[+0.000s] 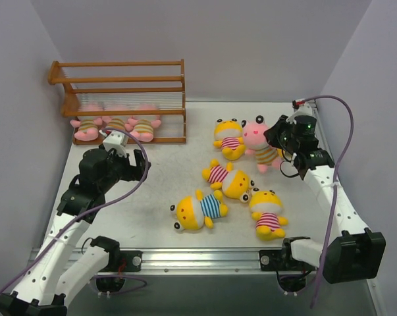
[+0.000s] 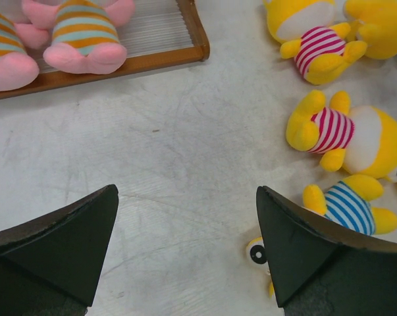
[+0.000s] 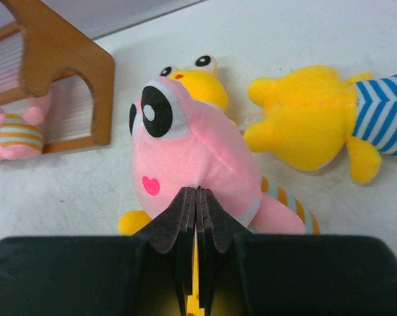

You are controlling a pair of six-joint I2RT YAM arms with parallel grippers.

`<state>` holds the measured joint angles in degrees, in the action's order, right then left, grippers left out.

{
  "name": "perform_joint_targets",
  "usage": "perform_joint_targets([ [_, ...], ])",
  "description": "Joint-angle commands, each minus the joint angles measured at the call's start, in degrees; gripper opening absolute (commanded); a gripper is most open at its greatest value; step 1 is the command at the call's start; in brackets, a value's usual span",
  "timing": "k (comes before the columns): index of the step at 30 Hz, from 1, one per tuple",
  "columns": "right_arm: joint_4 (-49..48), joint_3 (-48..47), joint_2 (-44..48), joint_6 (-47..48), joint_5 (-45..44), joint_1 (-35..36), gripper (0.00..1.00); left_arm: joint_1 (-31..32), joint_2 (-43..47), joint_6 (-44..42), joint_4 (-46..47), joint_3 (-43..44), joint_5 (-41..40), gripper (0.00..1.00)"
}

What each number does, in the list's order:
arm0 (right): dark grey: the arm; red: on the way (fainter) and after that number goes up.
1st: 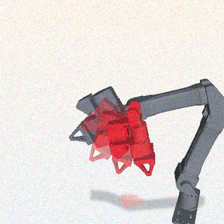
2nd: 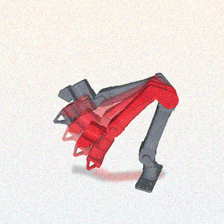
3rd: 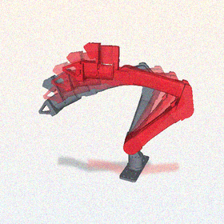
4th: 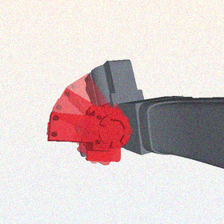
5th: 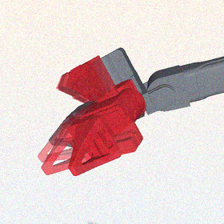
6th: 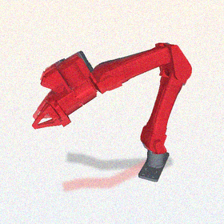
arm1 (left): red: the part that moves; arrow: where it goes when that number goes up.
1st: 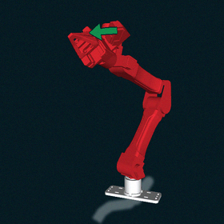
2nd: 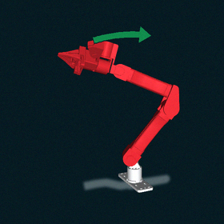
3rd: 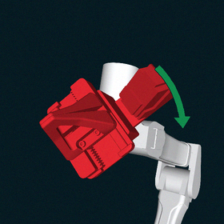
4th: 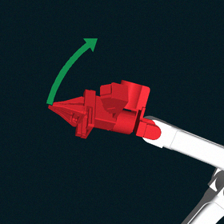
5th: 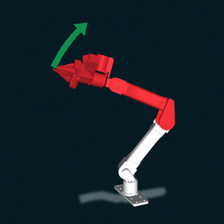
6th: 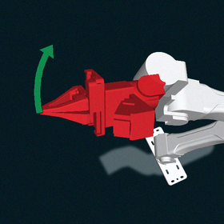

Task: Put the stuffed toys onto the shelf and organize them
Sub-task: Grab a stuffed toy with the right arm, then pass the stuffed toy from the right arm to the left

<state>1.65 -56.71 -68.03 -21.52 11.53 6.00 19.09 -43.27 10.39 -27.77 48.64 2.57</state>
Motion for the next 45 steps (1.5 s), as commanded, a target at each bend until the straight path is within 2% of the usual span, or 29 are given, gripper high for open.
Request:
perform_joint_targets([
  [1,-7.18,1.59,3.07,-7.90,4.37,1.38,0.00,0.24,-0.33,5.50,6.58,-0.65,5.15,0.94],
  [6,-14.03,2.92,4.66,-14.42,3.68,7.00,0.00,2.61,-1.47,16.47,18.34,-5.82,7.28,0.94],
  [9,-18.16,3.79,4.92,-18.55,3.24,11.13,0.00,7.26,-2.87,20.44,26.26,-8.29,4.38,0.94],
  [14,-25.90,6.08,4.93,-24.52,4.20,16.40,0.00,14.47,-7.18,20.19,34.78,-7.95,-0.01,0.94],
  [24,-32.94,7.66,3.78,-26.56,3.50,26.42,0.00,16.68,-14.12,21.86,49.03,-8.04,-0.19,0.94],
  [32,-34.96,7.31,2.82,-26.38,4.03,30.12,0.00,16.68,-17.91,23.70,54.39,-8.47,-0.90,0.94],
  [35,-35.66,7.58,2.38,-26.38,4.20,31.35,0.00,16.77,-17.73,24.76,57.90,-9.79,-0.55,1.00],
  [37,-36.19,7.84,2.02,-26.56,4.20,31.88,0.00,16.77,-17.56,25.73,59.93,-10.93,-0.02,1.00],
  [38,-36.28,7.84,1.94,-26.65,4.20,32.06,0.00,16.77,-17.55,25.99,61.59,-11.11,0.15,0.95],
  [41,-36.45,8.02,1.94,-26.47,4.20,32.41,0.00,16.77,-17.38,26.87,62.92,-11.99,0.60,0.91],
  [45,-36.10,8.02,1.76,-26.21,4.03,32.41,0.00,16.77,-16.68,27.75,66.17,-14.01,1.04,0.76],
])
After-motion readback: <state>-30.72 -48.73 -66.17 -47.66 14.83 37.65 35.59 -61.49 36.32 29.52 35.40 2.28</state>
